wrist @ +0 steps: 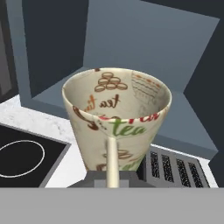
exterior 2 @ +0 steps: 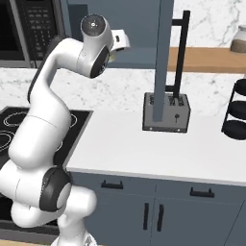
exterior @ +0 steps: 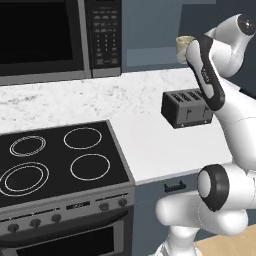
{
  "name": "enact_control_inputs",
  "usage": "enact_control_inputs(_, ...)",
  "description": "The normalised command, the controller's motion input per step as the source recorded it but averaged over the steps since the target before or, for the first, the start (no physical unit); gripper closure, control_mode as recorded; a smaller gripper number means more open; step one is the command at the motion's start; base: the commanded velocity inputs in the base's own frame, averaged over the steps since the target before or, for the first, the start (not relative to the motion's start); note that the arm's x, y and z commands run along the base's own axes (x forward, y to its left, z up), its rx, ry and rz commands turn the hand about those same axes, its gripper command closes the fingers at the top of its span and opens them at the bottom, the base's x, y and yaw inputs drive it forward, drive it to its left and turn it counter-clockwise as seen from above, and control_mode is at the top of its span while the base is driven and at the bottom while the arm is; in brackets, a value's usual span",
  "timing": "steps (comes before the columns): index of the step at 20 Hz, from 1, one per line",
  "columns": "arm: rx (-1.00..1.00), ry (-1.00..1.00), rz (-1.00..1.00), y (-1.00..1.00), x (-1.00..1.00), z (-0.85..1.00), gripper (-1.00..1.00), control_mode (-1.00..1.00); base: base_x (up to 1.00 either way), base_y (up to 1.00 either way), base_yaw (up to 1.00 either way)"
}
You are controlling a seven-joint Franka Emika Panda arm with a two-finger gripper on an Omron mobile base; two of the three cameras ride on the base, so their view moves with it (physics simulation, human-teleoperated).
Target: Gather all objects into one cabinet and sort the glasses and bowls to opposite sides.
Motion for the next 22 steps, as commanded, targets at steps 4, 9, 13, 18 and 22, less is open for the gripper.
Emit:
enact_control_inputs(4,0.0,0.0,0.0,0.0,0.0,0.0,1.0,1.0,-0.49,0.34,0.22)
enact_control_inputs(9,0.0,0.0,0.0,0.0,0.0,0.0,1.0,1.0,-0.44,0.44,0.25)
enact_control_inputs(13,0.0,0.0,0.0,0.0,0.0,0.0,1.0,1.0,-0.22,0.52,0.35)
enact_control_inputs(18,0.0,0.0,0.0,0.0,0.0,0.0,1.0,1.0,-0.11,0.42,0.46)
enact_control_inputs(22,0.0,0.0,0.0,0.0,0.0,0.0,1.0,1.0,-0.12,0.33,0.47)
